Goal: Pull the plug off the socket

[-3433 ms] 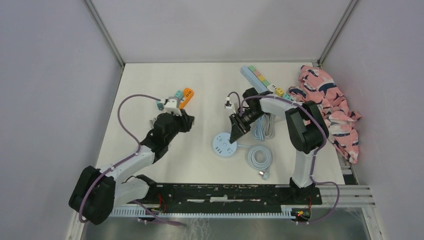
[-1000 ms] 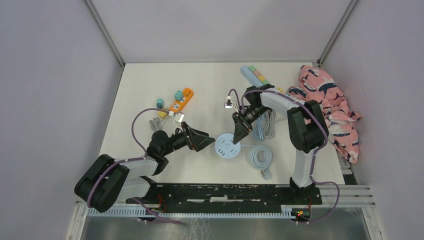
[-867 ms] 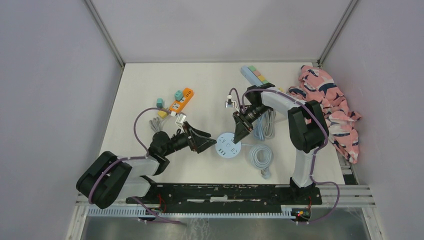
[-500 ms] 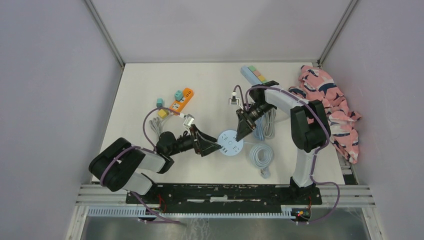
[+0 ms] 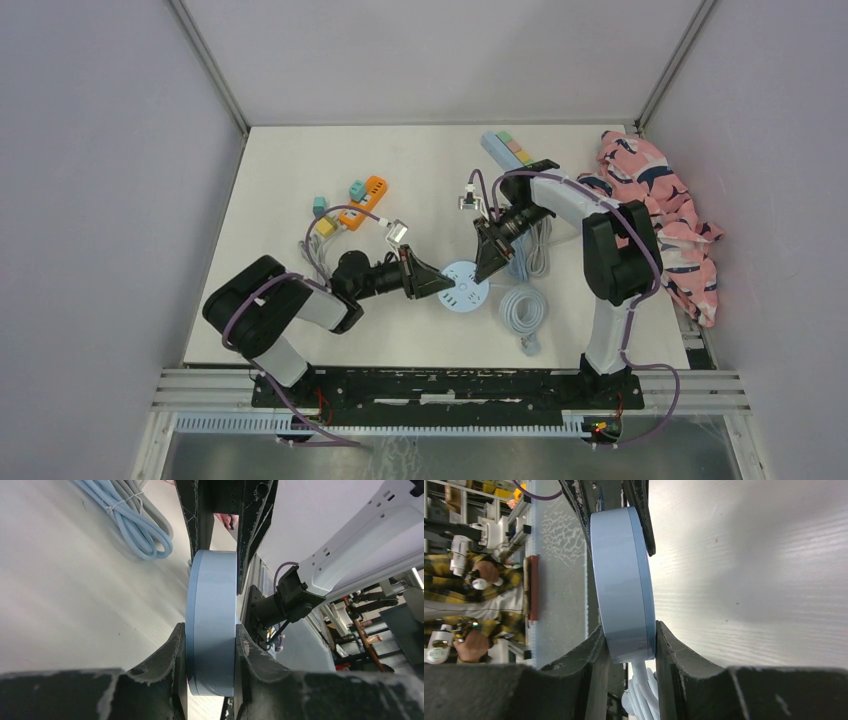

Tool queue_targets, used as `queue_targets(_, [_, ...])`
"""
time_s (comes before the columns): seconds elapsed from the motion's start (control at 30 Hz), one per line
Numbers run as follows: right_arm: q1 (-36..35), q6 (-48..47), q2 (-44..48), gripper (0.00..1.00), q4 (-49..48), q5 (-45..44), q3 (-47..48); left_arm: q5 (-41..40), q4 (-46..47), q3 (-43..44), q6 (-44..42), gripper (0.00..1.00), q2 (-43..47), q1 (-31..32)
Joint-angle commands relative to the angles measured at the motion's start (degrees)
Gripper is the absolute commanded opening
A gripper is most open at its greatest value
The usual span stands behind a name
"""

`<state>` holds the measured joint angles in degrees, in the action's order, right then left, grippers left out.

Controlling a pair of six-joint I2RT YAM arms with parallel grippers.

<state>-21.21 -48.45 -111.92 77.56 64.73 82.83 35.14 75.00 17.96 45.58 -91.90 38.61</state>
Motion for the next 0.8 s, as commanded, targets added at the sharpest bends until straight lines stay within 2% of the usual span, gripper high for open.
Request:
queue_targets(0.0, [0.1,-0.7,3.8,0.15,3.8,6.5,3.0,2.3,2.3,2.0,-0.6,0.06,-0.5,0.4])
queue_targets(0.1, [0.1,-0.4,4.6,0.38,3.9,5.7,3.0,1.1,1.0,1.0,-1.2,0.03,2.2,0.3])
queue_targets(0.2, [0.4,0.0,6.5,0.61,5.0,4.3,3.7,-1.2,-5.5,0.7,-3.7,0.03,8.5,-0.1])
queue_targets(0.3, [1.6,1.4,10.7,0.74,4.0,3.2,3.6,-4.4,-15.7,1.1,-7.8,0.03,16.3,-0.3])
queue_targets(0.37, [2.4,7.0,14.2,0.83,-1.5,0.7,2.3,-6.5,-22.8,1.8,-10.3,0.03,21.4,-0.8])
queue_targets(0.5, [4.8,13.7,20.4,0.86,-9.1,-1.9,-1.0,-6.9,-31.6,3.4,-11.0,0.03,28.6,-4.9])
queue_targets(0.63, [7.2,14.7,23.9,0.85,-10.0,-2.9,-1.5,-3.6,-32.8,6.1,-5.8,0.03,32.4,-12.8])
queue_targets(0.77, [8.0,16.5,25.4,0.85,-12.2,-3.5,-3.0,-2.9,-32.1,11.0,-1.7,0.03,32.0,-18.7])
